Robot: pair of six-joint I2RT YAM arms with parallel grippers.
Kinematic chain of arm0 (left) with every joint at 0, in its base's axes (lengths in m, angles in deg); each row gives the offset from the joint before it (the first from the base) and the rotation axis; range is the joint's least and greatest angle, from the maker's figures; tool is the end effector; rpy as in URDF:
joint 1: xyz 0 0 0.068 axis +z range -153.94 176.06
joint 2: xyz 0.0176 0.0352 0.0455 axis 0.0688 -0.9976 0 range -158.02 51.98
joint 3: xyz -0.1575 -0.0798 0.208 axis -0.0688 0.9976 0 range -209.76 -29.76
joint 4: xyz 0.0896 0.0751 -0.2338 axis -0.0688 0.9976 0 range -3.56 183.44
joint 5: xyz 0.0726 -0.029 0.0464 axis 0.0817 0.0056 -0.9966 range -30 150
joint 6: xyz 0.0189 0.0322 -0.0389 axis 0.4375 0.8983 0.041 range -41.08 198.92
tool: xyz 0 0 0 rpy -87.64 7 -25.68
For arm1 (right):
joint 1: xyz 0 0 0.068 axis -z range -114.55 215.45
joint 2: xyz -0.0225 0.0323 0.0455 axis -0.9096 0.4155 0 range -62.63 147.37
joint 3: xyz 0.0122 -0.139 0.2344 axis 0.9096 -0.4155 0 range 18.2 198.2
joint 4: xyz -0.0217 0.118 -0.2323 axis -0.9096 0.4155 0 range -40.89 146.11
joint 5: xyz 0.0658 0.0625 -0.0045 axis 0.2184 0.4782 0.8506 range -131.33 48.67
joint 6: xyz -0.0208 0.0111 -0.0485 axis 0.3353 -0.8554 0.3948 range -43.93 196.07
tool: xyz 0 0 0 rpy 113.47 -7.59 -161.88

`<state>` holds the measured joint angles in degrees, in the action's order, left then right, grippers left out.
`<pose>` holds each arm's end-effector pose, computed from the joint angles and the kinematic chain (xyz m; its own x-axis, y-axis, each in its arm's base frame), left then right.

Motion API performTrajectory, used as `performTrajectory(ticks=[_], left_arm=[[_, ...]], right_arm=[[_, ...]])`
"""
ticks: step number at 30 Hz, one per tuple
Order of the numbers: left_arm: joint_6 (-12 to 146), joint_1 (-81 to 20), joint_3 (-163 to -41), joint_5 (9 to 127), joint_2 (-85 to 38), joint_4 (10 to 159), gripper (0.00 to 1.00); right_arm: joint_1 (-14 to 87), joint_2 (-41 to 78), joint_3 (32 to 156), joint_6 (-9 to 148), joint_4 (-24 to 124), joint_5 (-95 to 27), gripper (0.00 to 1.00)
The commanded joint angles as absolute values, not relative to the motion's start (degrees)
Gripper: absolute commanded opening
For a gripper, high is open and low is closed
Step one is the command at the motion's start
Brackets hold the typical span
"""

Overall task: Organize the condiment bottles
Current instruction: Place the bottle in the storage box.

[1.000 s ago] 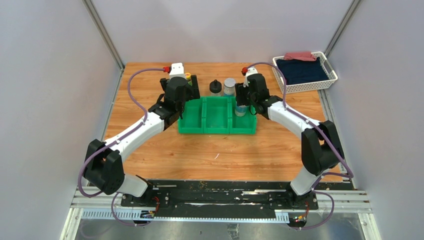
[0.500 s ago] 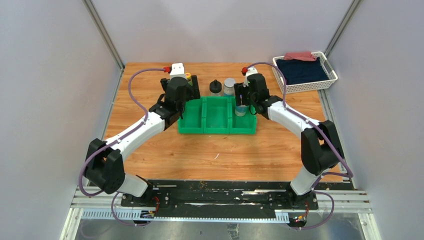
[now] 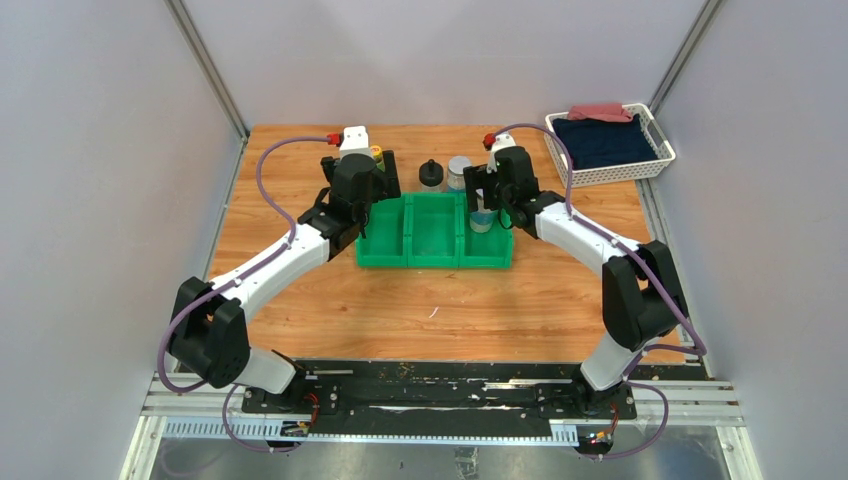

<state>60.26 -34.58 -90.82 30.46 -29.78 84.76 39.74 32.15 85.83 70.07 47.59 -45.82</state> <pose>0.2944 -0.1540 0.3101 -0.2792 -0.1582 -0.9471 -0.0499 0.9874 -0.1503 0.3491 0.1649 0.2708 -0.4261 -0.0896 -0.9002 -0.3262 0.9434 0.0605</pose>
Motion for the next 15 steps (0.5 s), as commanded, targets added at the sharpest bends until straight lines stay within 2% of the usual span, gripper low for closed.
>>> performTrajectory(ticks=[1,15], left_arm=[[59.9,-35.1,-90.5,30.3,-29.0,83.8,1.0],[60.5,-35.1,-91.9,30.0,-27.9,84.5,1.0]], right_arm=[[40.3,30.9,88.4,70.8,48.8,-45.8,0.93],[39.6,32.9,101.2,73.3,58.2,-42.9,0.94]])
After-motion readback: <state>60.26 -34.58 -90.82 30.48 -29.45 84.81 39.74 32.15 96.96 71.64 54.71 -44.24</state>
